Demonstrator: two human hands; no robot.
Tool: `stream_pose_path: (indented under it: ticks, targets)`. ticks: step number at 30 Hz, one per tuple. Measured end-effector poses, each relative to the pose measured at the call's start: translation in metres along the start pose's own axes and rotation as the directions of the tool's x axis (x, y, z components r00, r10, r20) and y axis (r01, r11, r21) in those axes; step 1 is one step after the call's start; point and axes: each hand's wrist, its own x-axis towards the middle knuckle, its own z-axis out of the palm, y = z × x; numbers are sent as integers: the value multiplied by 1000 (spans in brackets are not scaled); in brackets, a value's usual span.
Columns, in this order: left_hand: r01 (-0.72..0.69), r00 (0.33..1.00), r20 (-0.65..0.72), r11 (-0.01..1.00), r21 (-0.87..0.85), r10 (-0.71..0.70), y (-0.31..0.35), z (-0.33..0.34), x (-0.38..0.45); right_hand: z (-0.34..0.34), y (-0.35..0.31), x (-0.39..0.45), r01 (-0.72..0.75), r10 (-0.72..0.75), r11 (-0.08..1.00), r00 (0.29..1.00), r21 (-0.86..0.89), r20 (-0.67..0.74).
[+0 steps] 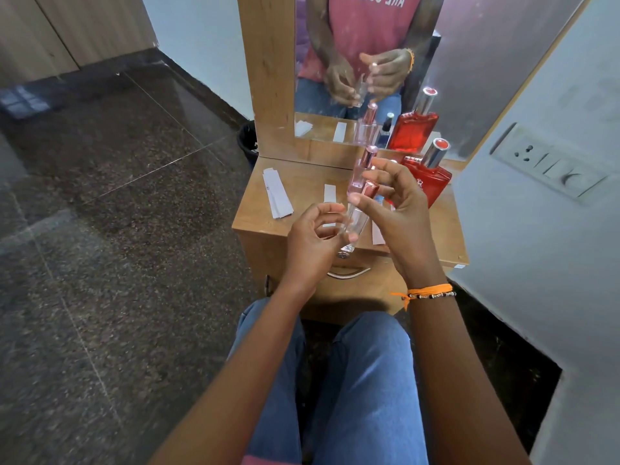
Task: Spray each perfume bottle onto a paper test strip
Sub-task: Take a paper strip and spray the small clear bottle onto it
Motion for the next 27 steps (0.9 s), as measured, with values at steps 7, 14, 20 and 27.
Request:
stream_pose_path:
  ticks: [7,14,20,27]
  targets:
    - [1,1000,-7,1000,15,-1,2,-8,10,3,4,1,-108,123,985,987,-134,105]
    - [-173,983,59,753,635,176,-12,-27,34,27,6,36,55,-68,946,997,-319,-30]
    - [-308,951,264,499,810,158,-28,-29,34,49,16,63,111,-150,868,988,-484,-42]
    - [-289,957,243,420,860,161,-29,-35,40,61,26,74,96,-133,802,991,-589,-20]
